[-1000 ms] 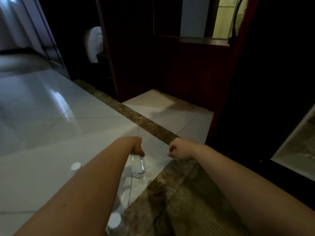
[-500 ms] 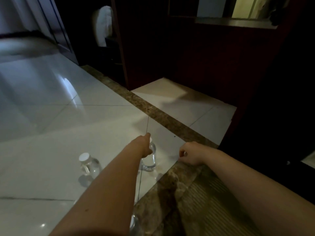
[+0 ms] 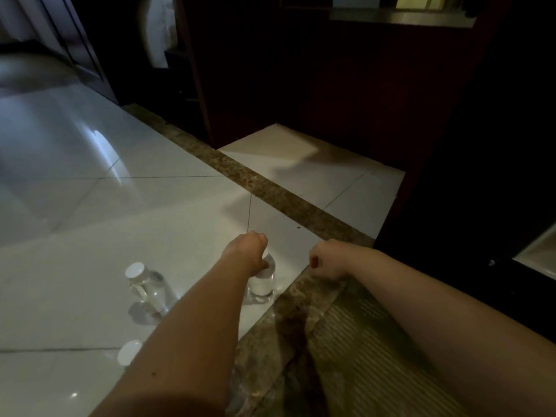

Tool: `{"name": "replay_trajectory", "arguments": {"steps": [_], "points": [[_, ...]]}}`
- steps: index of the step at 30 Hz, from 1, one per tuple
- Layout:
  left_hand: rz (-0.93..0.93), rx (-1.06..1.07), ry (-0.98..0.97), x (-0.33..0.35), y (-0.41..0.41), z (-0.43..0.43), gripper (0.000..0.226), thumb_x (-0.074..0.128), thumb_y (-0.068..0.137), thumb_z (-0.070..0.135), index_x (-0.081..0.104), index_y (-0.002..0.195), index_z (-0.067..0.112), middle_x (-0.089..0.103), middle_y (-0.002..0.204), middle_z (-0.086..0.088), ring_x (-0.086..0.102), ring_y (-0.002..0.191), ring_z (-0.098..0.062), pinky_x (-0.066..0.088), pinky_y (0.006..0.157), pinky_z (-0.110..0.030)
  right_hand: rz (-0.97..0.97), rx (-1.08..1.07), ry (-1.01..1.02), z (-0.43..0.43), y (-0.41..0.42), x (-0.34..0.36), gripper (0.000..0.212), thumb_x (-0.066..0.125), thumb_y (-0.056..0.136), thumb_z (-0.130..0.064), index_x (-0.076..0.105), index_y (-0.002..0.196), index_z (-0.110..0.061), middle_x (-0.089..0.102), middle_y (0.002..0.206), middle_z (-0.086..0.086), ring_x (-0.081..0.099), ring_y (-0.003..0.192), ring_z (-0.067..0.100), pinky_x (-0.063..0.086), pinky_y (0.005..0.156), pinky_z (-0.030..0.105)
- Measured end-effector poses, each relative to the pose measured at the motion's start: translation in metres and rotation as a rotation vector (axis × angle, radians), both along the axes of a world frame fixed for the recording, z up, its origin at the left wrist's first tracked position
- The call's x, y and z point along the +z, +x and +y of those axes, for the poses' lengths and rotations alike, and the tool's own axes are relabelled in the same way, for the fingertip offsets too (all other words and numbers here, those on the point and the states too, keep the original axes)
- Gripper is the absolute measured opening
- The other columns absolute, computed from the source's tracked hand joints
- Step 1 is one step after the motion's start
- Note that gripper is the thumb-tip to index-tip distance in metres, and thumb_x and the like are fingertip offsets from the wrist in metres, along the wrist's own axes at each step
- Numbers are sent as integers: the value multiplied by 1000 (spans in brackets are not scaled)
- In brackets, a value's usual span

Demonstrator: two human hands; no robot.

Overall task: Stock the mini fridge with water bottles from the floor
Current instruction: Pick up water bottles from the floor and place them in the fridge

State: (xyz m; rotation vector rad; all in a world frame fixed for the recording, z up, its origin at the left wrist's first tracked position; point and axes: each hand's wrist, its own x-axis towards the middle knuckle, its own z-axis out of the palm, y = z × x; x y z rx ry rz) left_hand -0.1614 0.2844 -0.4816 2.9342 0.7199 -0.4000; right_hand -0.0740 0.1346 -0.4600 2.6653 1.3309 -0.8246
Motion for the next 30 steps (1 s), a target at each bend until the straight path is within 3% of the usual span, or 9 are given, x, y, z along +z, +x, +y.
{"name": "replay_trajectory", "arguments": {"steps": [6, 10, 14, 17, 24, 27, 30], "points": [[-1, -108, -116, 24, 13, -10, 56, 69, 80, 39, 53, 123, 6, 55, 122, -10, 55, 110, -27, 47, 92, -34, -2, -44, -27, -23, 5, 5, 33, 61, 88, -27, 59, 118, -12, 59, 120, 10, 58, 104, 26, 50, 86, 33], [-38, -174, -333, 51, 28, -26, 36, 72, 77, 33, 69, 93, 2, 73, 93, -12, 70, 79, -19, 55, 75, -30, 31, -135, 39, -41, 7, 11, 61, 70, 80, -34, 44, 133, -19, 52, 130, 8, 56, 110, 26, 50, 92, 37], [-138, -240, -433, 83, 42, -49, 36, 72, 76, 36, 71, 91, 3, 75, 83, -12, 70, 72, -17, 54, 66, -26, 83, -208, 227, -63, 8, 27, 81, 75, 75, -37, 33, 142, -21, 47, 140, 7, 49, 124, 26, 45, 101, 39], [-233, -288, -465, 108, 52, -69, 35, 73, 76, 36, 71, 89, 4, 74, 80, -11, 71, 72, -19, 57, 69, -33, 112, -256, 385, -85, 10, 46, 81, 76, 74, -37, 34, 141, -20, 47, 140, 6, 48, 126, 25, 44, 103, 41], [-398, -475, -358, 169, 77, -113, 31, 71, 73, 45, 71, 78, 14, 72, 68, 0, 64, 56, 0, 49, 52, -15, -11, -331, 592, -134, 22, 95, 69, 74, 76, -35, 39, 133, -18, 54, 128, 3, 53, 116, 20, 48, 97, 39], [-487, -563, -294, 198, 85, -134, 29, 70, 73, 50, 66, 70, 21, 66, 62, 3, 58, 51, 1, 39, 48, -16, -108, -352, 646, -154, 28, 117, 71, 72, 78, -37, 35, 136, -20, 50, 131, 1, 51, 117, 18, 48, 97, 39], [-592, -621, -383, 222, 92, -158, 26, 67, 76, 48, 65, 77, 22, 65, 74, 1, 59, 66, -8, 43, 55, -24, -162, -391, 746, -180, 37, 141, 69, 73, 78, -33, 36, 136, -20, 50, 133, 0, 50, 120, 17, 46, 100, 37]]}}
